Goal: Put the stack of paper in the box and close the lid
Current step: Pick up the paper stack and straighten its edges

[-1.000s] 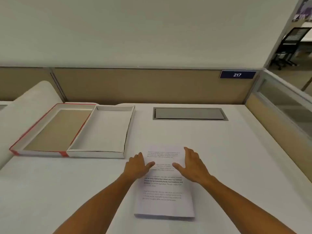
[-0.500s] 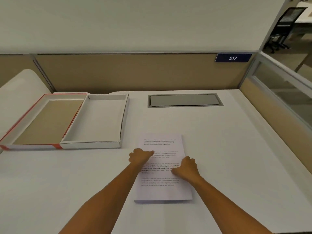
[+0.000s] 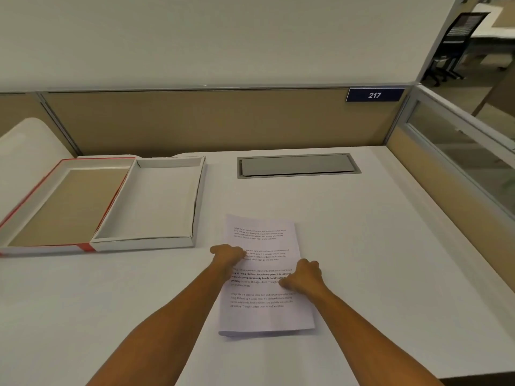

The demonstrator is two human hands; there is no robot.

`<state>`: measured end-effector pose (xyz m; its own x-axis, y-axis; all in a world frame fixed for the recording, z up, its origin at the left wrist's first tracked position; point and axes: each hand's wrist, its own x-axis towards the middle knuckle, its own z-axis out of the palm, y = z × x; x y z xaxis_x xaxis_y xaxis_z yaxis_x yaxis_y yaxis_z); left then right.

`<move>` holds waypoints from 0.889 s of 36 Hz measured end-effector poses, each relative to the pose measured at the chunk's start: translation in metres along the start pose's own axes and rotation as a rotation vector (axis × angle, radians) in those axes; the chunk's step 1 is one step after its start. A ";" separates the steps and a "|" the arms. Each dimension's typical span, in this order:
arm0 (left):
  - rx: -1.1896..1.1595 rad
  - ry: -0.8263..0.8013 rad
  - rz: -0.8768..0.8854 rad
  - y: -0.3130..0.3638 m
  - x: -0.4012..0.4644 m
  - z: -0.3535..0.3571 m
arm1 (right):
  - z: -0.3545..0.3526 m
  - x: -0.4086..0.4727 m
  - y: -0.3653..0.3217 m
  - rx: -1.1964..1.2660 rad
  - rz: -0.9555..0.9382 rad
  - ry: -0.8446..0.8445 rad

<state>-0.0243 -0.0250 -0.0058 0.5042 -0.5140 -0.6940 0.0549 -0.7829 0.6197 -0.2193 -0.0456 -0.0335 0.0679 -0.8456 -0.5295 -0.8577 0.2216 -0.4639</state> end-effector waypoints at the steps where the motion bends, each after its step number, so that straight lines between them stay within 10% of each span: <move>1: 0.008 -0.009 0.009 0.001 0.000 -0.001 | 0.000 0.000 0.000 0.000 -0.002 0.002; 25: -0.143 -0.090 0.286 -0.018 -0.009 -0.006 | -0.009 0.000 0.006 -0.059 -0.050 -0.058; 32: -0.133 -0.112 0.605 -0.026 -0.039 -0.014 | -0.034 -0.005 0.017 0.511 -0.155 -0.081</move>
<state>-0.0336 0.0201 0.0107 0.3866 -0.8917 -0.2355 -0.1013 -0.2949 0.9501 -0.2517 -0.0537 -0.0149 0.2299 -0.8515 -0.4713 -0.4792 0.3225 -0.8163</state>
